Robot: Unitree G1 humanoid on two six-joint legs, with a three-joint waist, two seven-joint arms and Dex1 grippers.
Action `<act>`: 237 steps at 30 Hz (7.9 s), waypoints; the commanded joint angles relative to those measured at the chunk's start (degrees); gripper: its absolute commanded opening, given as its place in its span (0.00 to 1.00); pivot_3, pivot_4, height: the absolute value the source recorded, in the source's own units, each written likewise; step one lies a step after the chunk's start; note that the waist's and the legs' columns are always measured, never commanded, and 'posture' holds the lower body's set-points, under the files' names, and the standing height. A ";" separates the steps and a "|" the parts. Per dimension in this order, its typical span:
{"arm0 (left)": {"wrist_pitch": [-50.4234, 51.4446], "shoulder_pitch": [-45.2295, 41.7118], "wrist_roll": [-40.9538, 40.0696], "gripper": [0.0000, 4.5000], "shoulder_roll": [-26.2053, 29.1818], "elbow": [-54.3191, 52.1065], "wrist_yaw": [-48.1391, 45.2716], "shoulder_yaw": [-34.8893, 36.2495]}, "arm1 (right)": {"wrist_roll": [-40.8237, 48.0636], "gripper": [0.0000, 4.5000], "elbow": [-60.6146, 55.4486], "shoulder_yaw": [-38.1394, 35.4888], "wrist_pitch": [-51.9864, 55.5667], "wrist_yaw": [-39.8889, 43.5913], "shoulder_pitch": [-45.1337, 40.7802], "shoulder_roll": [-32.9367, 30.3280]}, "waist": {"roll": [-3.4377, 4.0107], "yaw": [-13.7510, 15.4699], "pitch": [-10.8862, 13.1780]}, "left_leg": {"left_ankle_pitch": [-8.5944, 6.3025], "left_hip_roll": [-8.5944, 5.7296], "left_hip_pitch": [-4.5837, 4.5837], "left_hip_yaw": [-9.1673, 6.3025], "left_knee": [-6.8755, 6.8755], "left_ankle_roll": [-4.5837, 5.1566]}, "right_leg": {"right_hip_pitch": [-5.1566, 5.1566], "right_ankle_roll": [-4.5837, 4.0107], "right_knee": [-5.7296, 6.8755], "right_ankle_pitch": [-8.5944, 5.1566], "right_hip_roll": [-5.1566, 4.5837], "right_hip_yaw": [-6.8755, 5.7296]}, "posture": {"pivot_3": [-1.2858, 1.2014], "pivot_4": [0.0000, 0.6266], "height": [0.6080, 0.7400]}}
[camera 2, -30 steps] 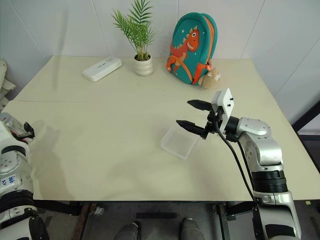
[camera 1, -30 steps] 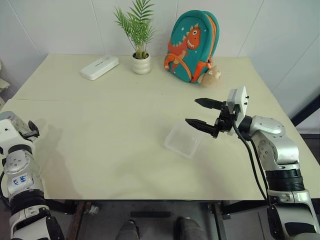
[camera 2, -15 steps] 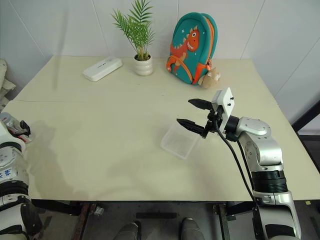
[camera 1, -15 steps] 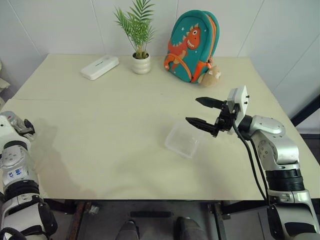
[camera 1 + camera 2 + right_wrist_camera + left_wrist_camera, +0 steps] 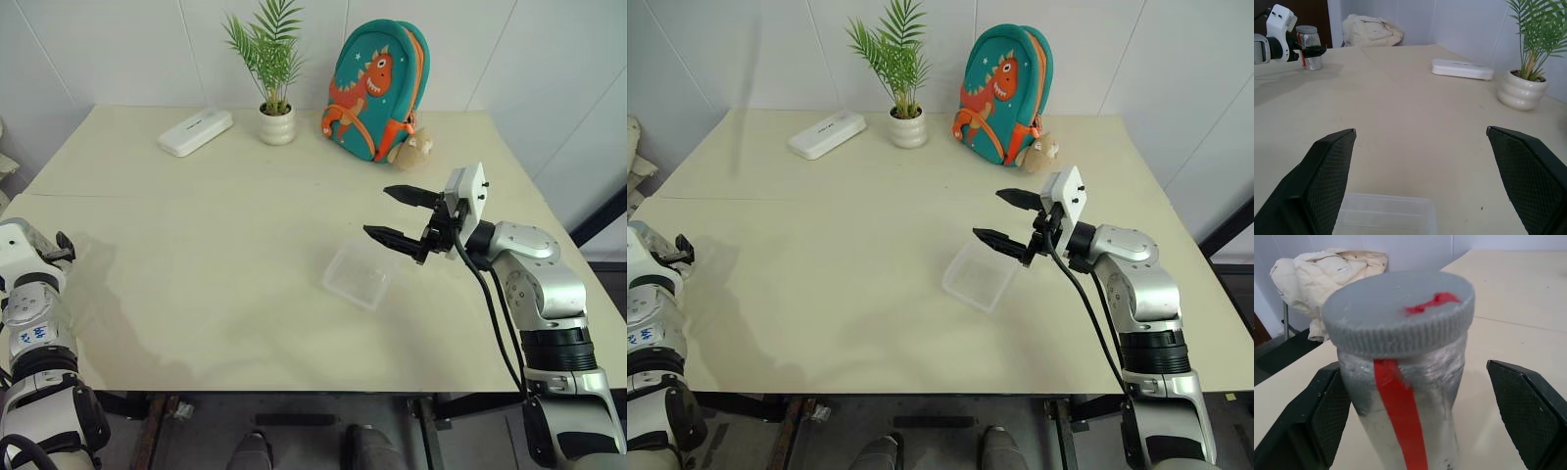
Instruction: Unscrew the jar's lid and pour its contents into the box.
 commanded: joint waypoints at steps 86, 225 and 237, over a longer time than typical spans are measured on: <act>25.63 -0.06 -15.81 0.43 -9.89 -55.02 -64.35 -28.60 | 0.53 1.00 -32.23 14.26 27.52 -39.81 -1.87 20.46 | 0.03 -0.17 0.02 | -0.03 0.03 -0.11 -0.06 -0.12 0.06 | -0.16 -0.17 0.03 -0.15 0.01 0.01 | 0.52 0.24 1.00; 27.20 1.41 -19.85 0.43 -6.31 -53.49 -81.99 -27.73 | 13.43 0.99 -27.41 9.54 26.97 -12.03 -7.48 8.90 | 0.06 -0.17 0.04 | -0.04 0.06 -0.10 -0.06 -0.13 0.07 | -0.16 -0.17 0.03 -0.20 0.05 0.01 | 0.52 0.24 1.00; 30.17 0.08 -20.37 0.43 -6.74 -55.57 -82.64 -28.34 | 6.15 0.99 -19.93 17.09 22.34 -15.58 -9.29 16.78 | 0.06 -0.24 0.04 | -0.04 0.10 -0.12 -0.08 -0.13 0.07 | -0.18 -0.19 0.04 -0.21 0.09 0.01 | 0.52 0.24 1.00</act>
